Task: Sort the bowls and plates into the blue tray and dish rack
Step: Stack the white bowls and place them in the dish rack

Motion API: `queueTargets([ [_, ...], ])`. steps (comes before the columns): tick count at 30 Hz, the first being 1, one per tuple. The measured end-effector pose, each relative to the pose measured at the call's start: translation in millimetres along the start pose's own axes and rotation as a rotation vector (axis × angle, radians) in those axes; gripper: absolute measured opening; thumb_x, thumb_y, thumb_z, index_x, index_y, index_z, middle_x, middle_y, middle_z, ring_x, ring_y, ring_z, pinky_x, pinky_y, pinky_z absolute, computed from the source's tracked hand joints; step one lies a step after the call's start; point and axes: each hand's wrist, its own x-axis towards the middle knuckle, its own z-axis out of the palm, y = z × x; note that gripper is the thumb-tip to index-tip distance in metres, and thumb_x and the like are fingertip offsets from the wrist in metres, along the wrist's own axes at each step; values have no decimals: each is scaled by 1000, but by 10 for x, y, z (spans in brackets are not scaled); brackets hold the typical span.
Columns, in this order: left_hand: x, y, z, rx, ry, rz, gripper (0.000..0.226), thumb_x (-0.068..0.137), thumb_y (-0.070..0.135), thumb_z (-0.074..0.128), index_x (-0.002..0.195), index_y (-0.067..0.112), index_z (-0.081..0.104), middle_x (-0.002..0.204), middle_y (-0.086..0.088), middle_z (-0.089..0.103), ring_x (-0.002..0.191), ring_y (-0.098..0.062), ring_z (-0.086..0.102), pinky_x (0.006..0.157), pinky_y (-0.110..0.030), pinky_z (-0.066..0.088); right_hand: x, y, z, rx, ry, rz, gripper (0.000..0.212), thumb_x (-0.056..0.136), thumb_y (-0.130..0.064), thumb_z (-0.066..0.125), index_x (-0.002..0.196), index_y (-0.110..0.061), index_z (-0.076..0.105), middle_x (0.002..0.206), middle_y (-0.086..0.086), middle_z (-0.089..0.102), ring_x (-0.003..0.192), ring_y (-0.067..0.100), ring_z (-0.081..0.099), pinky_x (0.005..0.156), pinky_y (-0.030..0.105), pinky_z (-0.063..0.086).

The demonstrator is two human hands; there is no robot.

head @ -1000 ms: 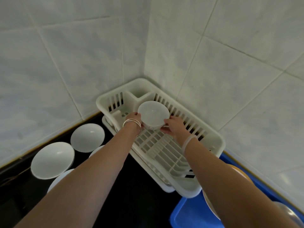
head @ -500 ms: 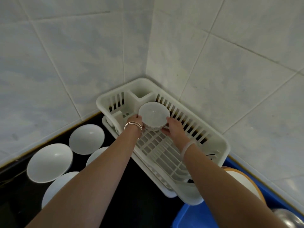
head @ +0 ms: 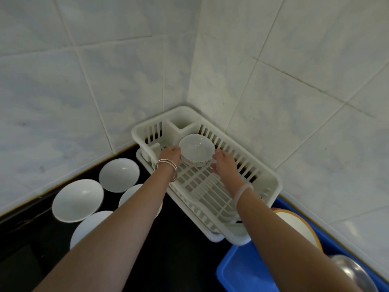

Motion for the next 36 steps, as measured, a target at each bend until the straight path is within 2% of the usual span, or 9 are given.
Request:
queueTargets([
  [2,-214,27,-126,5,2,63,27,91,24,45,85,7,65,62,-10,51,62,-26,48,71,-32,45,-167,-79,-21,4,-32,-20,30,100,-28,36,116,-14,58,114,12,63,93,24,61,94,46,50],
  [4,-425,21,-282,12,-5,123,33,91,26,48,115,8,63,94,-22,67,92,-35,61,94,-38,48,-362,-164,-13,13,-72,-29,32,99,-24,37,117,-10,59,103,5,64,82,19,61,88,40,52],
  [7,-772,-51,-562,54,25,167,37,91,24,50,126,13,56,127,-16,60,117,-31,56,103,-45,43,-726,-249,82,-19,-130,-70,30,98,-23,38,110,-11,62,92,0,66,78,17,62,80,37,52],
  [14,-1485,-568,-1221,256,208,169,31,89,19,53,120,15,60,122,-7,63,112,-24,58,91,-26,39,-1397,21,584,-217,-288,-61,28,97,-27,40,102,-11,63,91,5,67,77,20,62,78,39,52],
  [18,-1697,-977,-1513,312,331,108,33,87,12,54,120,14,59,125,-8,61,115,-25,55,97,-31,38,-1512,329,830,-510,-281,-80,27,97,-26,41,92,-9,61,86,9,61,82,24,59,80,39,48],
  [21,-1722,-1220,-1676,424,431,71,38,85,9,57,123,12,57,129,-12,56,121,-29,50,106,-37,34,-1472,475,999,-641,-310,-41,31,98,-28,42,112,-6,58,107,13,62,96,28,60,79,31,46],
  [26,-1695,-1495,-1859,463,582,-5,50,82,4,59,130,13,50,135,-13,48,128,-30,40,109,-39,27,-1394,573,1230,-443,-302,170,29,94,-27,46,110,-5,56,85,7,58,78,26,63,79,45,58],
  [29,-1662,-1595,-1920,294,564,-70,51,84,1,55,134,12,46,138,-15,47,127,-31,44,110,-43,32,-1329,614,1310,-363,-284,204,25,89,-15,48,104,2,59,90,18,63,81,33,66,82,50,56],
  [36,-1646,-1690,-1966,-10,506,-124,40,89,7,49,128,15,54,130,-8,58,121,-26,52,102,-40,40,-1318,592,1299,-22,-177,255,15,88,2,47,102,1,52,83,3,53,66,15,58,60,31,58],
])
